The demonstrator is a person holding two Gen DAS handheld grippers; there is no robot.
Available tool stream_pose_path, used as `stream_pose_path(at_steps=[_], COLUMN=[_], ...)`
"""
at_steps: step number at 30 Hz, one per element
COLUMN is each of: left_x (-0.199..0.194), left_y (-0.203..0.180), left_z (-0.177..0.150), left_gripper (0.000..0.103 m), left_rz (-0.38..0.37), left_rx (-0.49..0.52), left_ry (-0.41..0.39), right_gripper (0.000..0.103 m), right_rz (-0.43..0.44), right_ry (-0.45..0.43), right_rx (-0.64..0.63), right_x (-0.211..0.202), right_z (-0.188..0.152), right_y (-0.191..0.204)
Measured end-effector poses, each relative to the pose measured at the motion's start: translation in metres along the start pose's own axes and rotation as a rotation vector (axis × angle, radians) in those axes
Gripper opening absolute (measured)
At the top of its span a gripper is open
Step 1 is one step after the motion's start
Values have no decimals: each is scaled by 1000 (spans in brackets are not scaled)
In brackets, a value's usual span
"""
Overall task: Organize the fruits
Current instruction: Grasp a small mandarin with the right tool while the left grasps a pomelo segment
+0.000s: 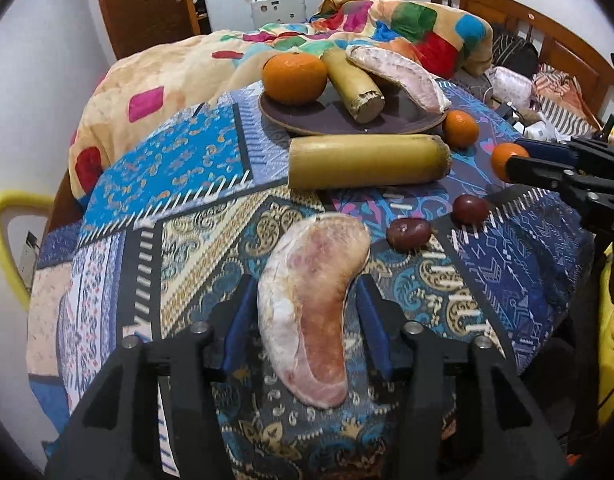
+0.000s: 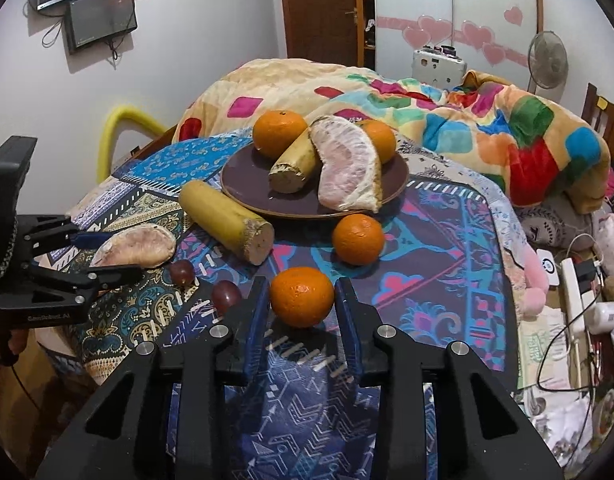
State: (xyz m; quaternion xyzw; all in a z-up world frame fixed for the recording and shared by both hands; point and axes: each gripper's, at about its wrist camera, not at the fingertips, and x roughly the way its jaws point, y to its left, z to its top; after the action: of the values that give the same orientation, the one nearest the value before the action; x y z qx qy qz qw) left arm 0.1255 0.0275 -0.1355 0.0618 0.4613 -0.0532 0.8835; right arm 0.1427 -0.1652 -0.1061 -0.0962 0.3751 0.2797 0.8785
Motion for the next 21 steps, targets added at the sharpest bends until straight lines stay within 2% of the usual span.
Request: stream_pose_path(at_steps=[4,10,14,15,21], left_x=[8,4,-10,-13,-16], left_y=[-2,-2,1,2,3], left_z=[9,12,17,20,25], left_gripper=[52,40,22,20,19], left_rz=[-19,2,5,-6,-6], left_rx=[21,5,-1,-2,6], left_ry=[3,-30,-76,-79,-80], right_gripper=[31,31,31,31,31], right_rz=[-3,-3,-2,1,8], right_ry=[-1,-3,-16,-22,-52], right_rx=[4,10,20,25,27], right_x=[1,4,4,4,-1], right_z=[0,-1,3,5,14], right_y=[-4,-7,-11,-11,-9])
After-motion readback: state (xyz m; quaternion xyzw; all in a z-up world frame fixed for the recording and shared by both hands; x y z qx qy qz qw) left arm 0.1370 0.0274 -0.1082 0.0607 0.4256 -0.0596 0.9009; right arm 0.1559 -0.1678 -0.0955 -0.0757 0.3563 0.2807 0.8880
